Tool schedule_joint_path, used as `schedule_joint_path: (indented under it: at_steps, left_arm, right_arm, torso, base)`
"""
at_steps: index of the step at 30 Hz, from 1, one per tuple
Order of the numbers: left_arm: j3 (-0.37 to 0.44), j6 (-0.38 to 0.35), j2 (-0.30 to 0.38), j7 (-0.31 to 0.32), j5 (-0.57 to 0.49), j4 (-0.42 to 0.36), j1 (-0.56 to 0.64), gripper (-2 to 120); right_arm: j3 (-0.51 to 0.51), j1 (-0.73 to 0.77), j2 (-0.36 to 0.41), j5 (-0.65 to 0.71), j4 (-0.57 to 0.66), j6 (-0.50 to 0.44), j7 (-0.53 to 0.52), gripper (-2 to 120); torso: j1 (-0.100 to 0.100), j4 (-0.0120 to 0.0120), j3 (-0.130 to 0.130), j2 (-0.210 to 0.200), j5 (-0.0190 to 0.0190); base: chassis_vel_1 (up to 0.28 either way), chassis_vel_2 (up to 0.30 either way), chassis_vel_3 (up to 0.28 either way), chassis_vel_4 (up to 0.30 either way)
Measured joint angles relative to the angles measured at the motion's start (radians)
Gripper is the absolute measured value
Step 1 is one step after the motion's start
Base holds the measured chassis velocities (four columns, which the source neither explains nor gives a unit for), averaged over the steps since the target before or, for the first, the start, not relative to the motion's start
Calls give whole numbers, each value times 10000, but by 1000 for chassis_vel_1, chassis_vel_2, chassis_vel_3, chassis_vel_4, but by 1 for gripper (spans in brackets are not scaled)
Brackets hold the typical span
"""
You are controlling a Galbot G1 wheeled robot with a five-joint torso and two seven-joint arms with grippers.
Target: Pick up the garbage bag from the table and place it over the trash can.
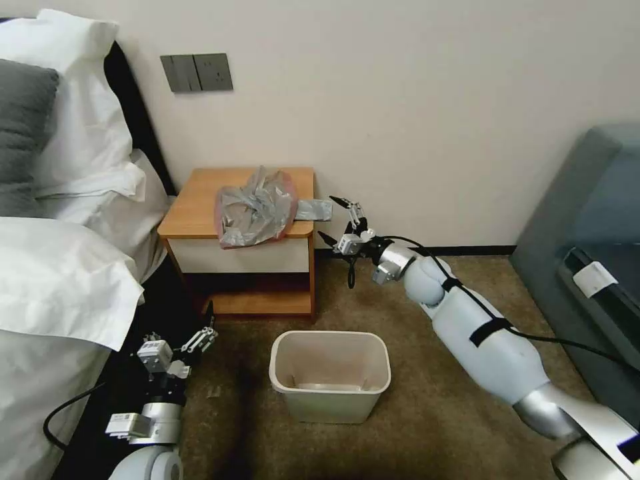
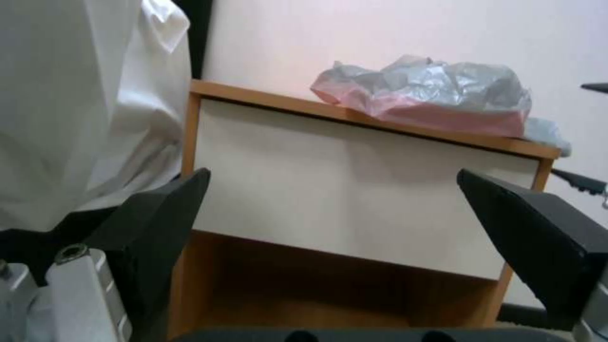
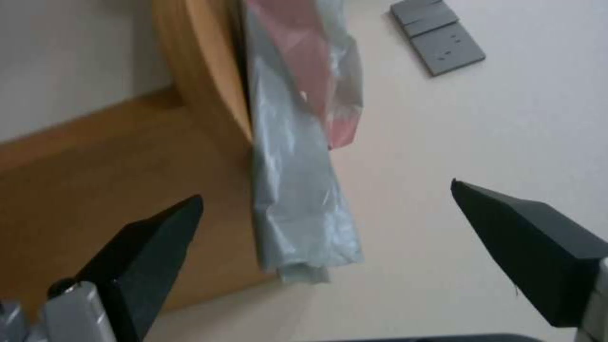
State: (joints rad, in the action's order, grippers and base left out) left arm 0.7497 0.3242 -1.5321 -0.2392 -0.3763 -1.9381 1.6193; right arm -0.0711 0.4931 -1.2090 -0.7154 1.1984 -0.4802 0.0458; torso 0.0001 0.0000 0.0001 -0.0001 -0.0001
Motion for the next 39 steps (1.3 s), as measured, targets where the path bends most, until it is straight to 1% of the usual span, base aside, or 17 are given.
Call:
schedule_joint_path:
  at_steps: [8,9,10,12,13,15,18,21,22,25,27,29,31,33,35,36,39]
  left_arm:
    - [3,65,-100,27,56,10,15,98]
    - [-18,66,-138,56,91,53,8,98]
    - [-18,66,-138,56,91,53,8,98]
    - [-55,88,-189,91,141,130,-20,98]
    - [-55,88,-189,91,141,130,-20,98]
    - [-109,104,-256,148,176,172,-46,98]
    - [-123,106,-274,173,179,182,-53,98]
    - [-121,110,-278,231,180,211,-65,98]
    - [-121,110,-278,231,180,211,-65,98]
    - [-111,113,-274,308,176,236,-67,98]
    - [-111,114,-274,320,175,240,-67,98]
    - [-110,117,-280,364,172,249,-64,98]
    - [-110,117,-280,368,172,249,-64,98]
    - [-110,119,-279,389,172,258,-75,98]
    - [-110,119,-278,394,172,261,-81,98]
    - [-110,119,-273,411,172,263,-103,98]
    - [-113,119,-267,429,172,271,-129,98]
  right_arm:
    - [49,-339,-216,-537,-914,-367,-296,98]
    - [58,-434,-256,-543,-1064,-447,-336,92]
    - [58,-434,-256,-543,-1064,-447,-336,92]
    - [12,-526,-296,-588,-1133,-488,-342,82]
    - [12,-526,-296,-588,-1133,-488,-342,82]
    - [-24,-586,-380,-657,-1226,-505,-340,70]
    - [-47,-602,-424,-667,-1270,-507,-345,65]
    - [-80,-633,-523,-699,-1336,-498,-353,51]
    - [-80,-633,-523,-699,-1336,-498,-353,51]
    - [-126,-633,-538,-684,-1363,-467,-374,34]
    - [-131,-633,-538,-681,-1373,-463,-379,32]
    - [-134,-619,-537,-651,-1405,-455,-424,20]
    - [-134,-611,-533,-642,-1408,-455,-432,18]
    - [-129,-573,-521,-619,-1409,-453,-473,7]
    - [-129,-567,-519,-618,-1409,-453,-483,4]
    - [-127,-520,-501,-599,-1365,-455,-516,0]
    - [-118,-463,-472,-549,-1256,-459,-531,0]
  torso:
    - [0,0,0,0,1]
    - [0,-1,-1,0,1]
    - [0,-1,-1,0,1]
    - [0,0,-1,0,1]
    - [0,0,-1,0,1]
    - [0,0,-1,0,0]
    - [0,0,0,0,1]
    - [-1,1,0,0,1]
    - [-1,1,0,0,1]
    - [-1,0,-1,0,0]
    - [0,0,-1,0,0]
    - [0,0,-1,0,1]
    - [-1,0,-1,0,1]
    - [-1,0,-1,0,0]
    - [0,0,-1,0,1]
    - [0,0,-1,0,1]
    - [-1,0,-1,0,1]
  base:
    - [0,0,0,0]
    - [0,0,0,0]
    - [0,0,0,0]
    - [0,0,0,0]
    - [0,0,0,0]
    - [0,0,0,0]
    - [0,0,0,0]
    - [0,0,0,0]
    - [0,0,0,0]
    - [0,0,0,0]
    - [0,0,0,0]
    - [0,0,0,0]
    - [0,0,0,0]
    - [0,0,0,0]
    - [0,0,0,0]
    - [0,0,0,0]
    - [0,0,0,0]
